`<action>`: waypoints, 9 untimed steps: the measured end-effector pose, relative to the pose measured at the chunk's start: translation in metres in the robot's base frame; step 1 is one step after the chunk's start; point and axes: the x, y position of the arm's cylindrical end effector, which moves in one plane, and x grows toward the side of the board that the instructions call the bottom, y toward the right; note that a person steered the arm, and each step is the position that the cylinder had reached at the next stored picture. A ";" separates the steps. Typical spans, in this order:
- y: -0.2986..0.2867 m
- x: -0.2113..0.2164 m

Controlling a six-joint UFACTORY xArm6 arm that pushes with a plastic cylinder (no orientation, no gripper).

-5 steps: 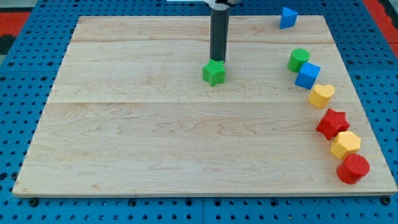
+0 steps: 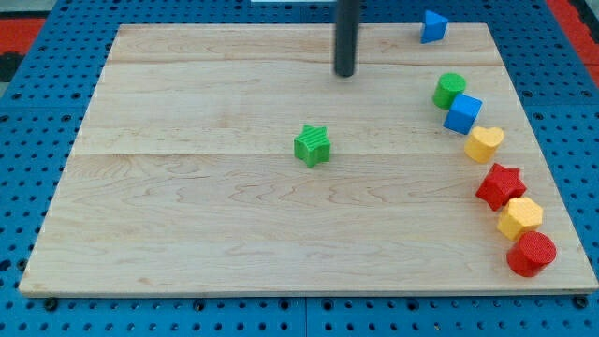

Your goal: Move the green circle towards center

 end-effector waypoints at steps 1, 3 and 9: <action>0.106 -0.020; 0.140 0.055; 0.036 0.020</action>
